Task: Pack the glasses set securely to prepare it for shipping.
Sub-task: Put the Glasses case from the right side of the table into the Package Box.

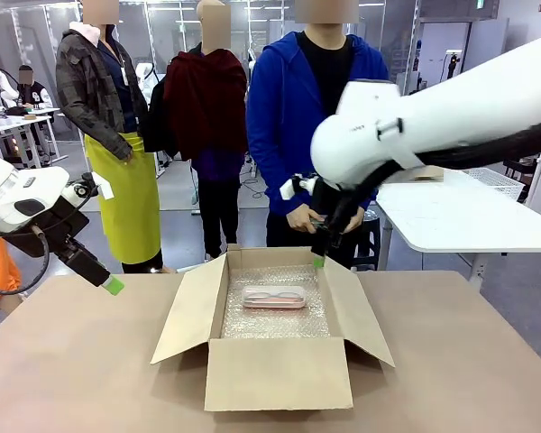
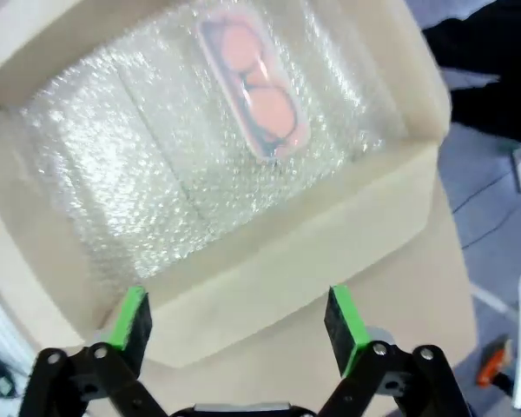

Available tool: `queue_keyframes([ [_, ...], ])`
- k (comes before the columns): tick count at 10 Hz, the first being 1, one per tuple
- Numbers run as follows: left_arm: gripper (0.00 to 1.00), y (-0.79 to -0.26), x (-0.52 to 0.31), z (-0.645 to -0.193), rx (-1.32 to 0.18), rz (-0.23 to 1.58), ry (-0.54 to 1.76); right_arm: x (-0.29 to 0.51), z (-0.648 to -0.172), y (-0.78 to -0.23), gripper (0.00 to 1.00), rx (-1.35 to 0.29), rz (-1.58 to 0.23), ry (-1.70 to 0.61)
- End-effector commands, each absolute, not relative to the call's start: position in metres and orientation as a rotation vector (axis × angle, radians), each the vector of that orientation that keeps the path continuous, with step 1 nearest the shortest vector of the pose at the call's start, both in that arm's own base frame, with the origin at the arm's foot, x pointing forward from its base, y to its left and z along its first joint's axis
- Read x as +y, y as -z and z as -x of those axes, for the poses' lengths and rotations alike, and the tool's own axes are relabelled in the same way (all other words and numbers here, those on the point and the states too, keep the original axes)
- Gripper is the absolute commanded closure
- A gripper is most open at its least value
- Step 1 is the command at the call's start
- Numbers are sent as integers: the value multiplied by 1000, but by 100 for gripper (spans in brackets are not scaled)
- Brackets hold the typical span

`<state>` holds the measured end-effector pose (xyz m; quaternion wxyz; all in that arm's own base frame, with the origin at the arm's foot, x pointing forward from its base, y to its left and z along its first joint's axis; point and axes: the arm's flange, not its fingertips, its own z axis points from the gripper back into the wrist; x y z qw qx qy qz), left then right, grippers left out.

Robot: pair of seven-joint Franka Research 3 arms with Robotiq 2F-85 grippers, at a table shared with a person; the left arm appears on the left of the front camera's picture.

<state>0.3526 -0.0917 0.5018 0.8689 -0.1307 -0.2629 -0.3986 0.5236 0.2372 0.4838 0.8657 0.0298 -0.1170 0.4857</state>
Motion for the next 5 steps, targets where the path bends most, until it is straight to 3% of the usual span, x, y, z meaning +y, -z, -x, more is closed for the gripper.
queue_keyframes([
  [1, 0, -502, -90, -352, -554, 286, 839, 204, -476, -467, 0, -372, -106, -899],
  [5, 0, -502, -90, -352, -554, 286, 839, 121, -407, -472, 0, -487, -238, -689],
])
